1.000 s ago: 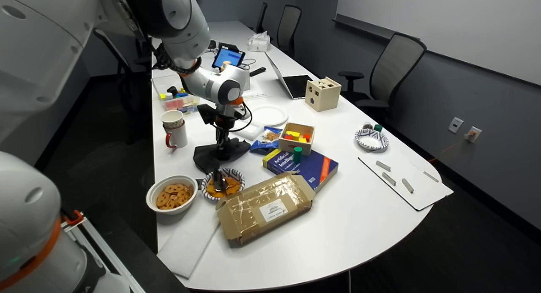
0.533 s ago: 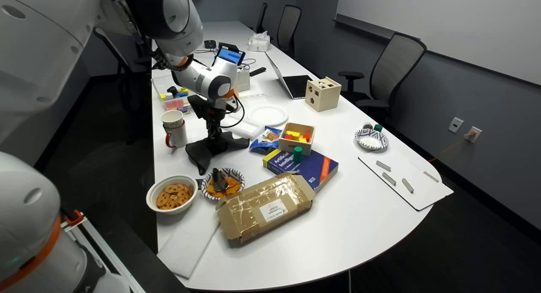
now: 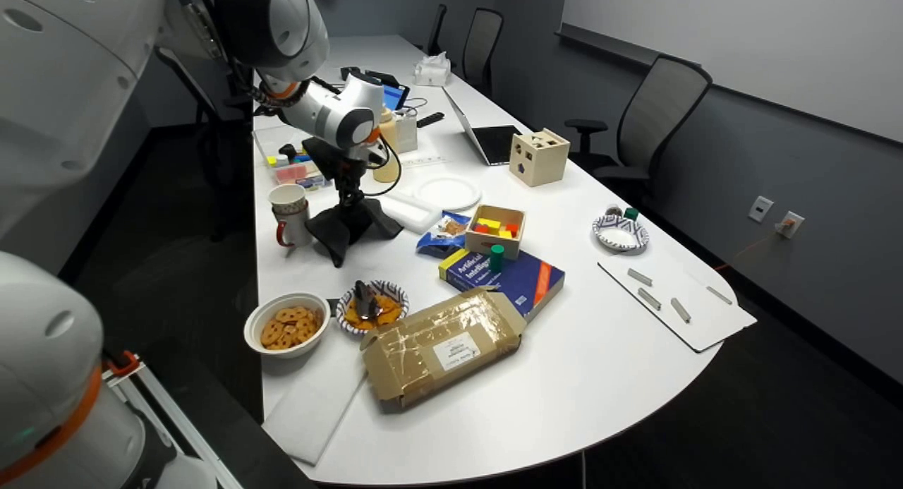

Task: Use the towel to wipe the table.

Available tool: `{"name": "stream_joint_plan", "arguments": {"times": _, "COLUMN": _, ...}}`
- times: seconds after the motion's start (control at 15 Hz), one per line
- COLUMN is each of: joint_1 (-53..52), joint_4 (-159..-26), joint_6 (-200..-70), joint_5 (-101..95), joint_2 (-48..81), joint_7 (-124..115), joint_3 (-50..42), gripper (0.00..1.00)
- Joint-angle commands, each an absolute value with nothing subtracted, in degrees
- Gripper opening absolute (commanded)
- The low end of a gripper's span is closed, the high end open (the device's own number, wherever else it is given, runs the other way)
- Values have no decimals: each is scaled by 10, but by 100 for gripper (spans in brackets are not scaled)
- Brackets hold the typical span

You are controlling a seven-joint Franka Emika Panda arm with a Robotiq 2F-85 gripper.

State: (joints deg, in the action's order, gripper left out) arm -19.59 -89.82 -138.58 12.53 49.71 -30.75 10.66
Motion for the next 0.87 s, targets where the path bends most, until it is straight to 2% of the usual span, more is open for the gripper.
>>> {"name": "stream_joint_plan", "arguments": {"times": 0.0, "joint_1": -205, "joint_4": -855, "joint_6": -1385, "joint_5": 131, "joint_2": 514, "joint_7": -276, "joint_3": 107, "gripper": 2}}
{"name": "stream_joint_plan", "arguments": {"times": 0.07, "joint_1": -204, "joint_4": -850, "joint_6": -1381, "joint_5": 134, "joint_2": 515, "joint_7": -271, "joint_3": 109, "gripper": 2}}
{"name": "stream_joint_plan", "arguments": {"times": 0.13, "joint_1": -203, "joint_4": -848, "joint_6": -1381, "joint_5": 137, "joint_2": 515, "joint_7": -266, "joint_3": 112, "gripper": 33}}
{"name": "stream_joint_plan", "arguments": {"times": 0.27, "joint_1": -199, "joint_4": -853, "joint_6": -1380, "joint_5": 139, "joint_2": 509, "joint_7": -255, "joint_3": 115, "gripper": 41}}
{"name": "stream_joint_plan", "arguments": {"times": 0.73, "joint_1": -201, "joint_4": -890, "joint_6": -1314, "joint_5": 123, "joint_2": 457, "joint_7": -237, "joint_3": 105, "gripper": 94}}
{"name": "stream_joint_plan", "arguments": {"times": 0.8, "joint_1": -203, "joint_4": -892, "joint_6": -1310, "joint_5": 122, "joint_2": 451, "joint_7": -238, "joint_3": 103, "gripper": 99}}
